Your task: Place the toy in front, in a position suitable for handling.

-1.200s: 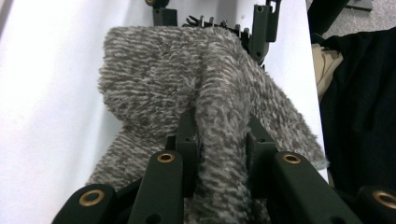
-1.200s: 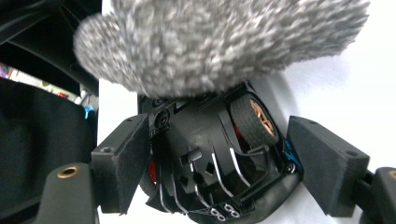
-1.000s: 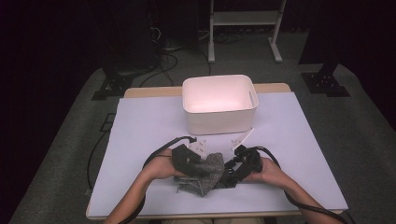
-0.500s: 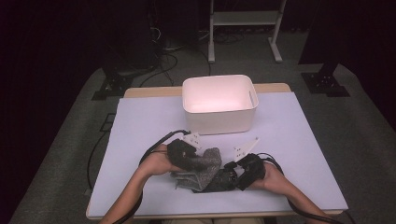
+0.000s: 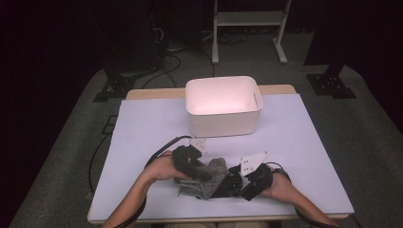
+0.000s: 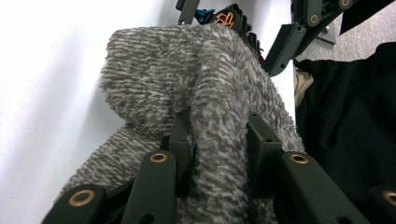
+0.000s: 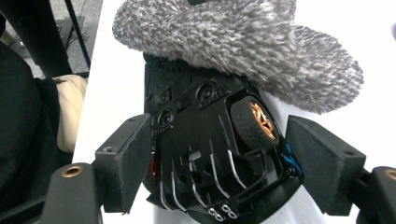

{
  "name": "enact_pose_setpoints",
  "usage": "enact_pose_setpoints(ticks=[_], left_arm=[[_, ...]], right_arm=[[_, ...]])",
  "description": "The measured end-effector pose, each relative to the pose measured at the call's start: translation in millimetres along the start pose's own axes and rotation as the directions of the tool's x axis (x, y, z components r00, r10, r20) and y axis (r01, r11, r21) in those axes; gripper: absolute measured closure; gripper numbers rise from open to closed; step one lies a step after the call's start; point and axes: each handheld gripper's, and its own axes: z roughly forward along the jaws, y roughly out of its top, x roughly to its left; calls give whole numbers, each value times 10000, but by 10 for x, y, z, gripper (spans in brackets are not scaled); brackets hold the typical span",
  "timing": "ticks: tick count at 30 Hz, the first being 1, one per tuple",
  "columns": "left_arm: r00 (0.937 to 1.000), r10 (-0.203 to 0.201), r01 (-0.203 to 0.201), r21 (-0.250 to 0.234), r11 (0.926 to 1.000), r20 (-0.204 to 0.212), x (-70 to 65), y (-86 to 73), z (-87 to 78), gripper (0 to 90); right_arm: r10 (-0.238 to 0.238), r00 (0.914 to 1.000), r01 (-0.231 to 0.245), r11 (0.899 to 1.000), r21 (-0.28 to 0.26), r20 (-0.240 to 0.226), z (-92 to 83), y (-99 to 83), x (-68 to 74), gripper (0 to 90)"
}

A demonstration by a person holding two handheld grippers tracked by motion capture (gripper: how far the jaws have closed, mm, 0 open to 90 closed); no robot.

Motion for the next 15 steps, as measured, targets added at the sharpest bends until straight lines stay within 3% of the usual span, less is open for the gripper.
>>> enact_pose_setpoints(ticks=[5,7,10,15], left_arm=[[9988,475,-475,34,9989,-107,-92,13,-25,699],[9984,553,-553,2,9985,-111,-133,13,-33,701],[9975,709,-709,-54,9975,14,-192,13,-50,702],[9963,754,-747,-187,9970,403,-250,2,-66,707]], right_arm=[[620,9954,-631,9979,-132,-724,-35,28,-95,249],[851,9920,-844,9964,108,-929,-5,40,-119,250],[781,9889,-735,9965,405,-1265,79,56,-116,265],[695,9761,-559,9959,713,-2059,188,80,-53,460]])
